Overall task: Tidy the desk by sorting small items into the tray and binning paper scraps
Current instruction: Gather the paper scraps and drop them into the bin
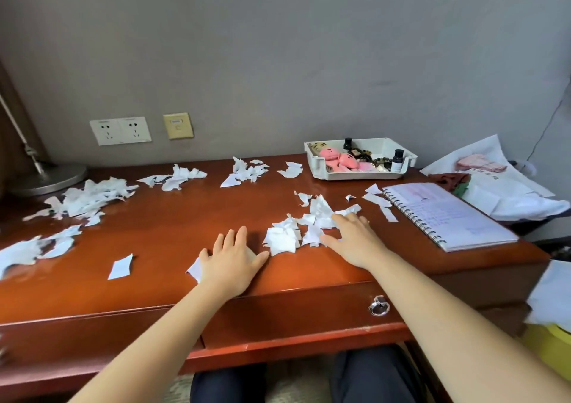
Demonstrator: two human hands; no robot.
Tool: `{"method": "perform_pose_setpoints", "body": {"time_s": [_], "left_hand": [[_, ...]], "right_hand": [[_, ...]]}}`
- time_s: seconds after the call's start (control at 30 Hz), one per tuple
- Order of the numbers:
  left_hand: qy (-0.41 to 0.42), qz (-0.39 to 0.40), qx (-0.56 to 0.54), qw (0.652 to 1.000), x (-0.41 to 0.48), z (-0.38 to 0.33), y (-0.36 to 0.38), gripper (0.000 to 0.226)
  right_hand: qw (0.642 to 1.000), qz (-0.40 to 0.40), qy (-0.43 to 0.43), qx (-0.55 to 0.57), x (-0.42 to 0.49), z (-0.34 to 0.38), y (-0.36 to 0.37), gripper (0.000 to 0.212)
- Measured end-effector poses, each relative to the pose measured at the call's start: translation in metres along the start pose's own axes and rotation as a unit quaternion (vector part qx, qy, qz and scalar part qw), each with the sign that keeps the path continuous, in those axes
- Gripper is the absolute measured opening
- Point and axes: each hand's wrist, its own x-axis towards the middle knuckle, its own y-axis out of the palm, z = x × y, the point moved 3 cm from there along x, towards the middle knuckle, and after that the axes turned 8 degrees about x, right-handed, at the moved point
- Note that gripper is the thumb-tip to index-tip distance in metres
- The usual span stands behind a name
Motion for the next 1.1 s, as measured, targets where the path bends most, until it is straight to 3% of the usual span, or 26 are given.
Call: {"method": "perform_pose_setpoints", "body": {"time_s": [0.43,0.83,1.0,1.1], "left_hand": [[0.151,-0.053,-0.053,0.986,0.027,-0.025,0.003,0.064],[0.153,-0.153,-0.057,0.975,0.059,-0.035,0.004,0.025],[0.151,-0.173,-0.076,0.970,0.067,-0.026,0.003,0.019],[0.153,-0.178,-0.087,0.968,0.068,-0.025,0.002,0.019]], "right_hand": [[0.992,-0.058,-0.056,0.100,0.016,0.018,0.030,0.043],[0.991,-0.050,-0.084,0.088,0.032,0.020,0.032,0.030],[0.991,-0.030,-0.091,0.097,0.034,0.022,0.031,0.039],[0.989,-0.043,-0.098,0.098,0.038,0.024,0.032,0.032]]}}
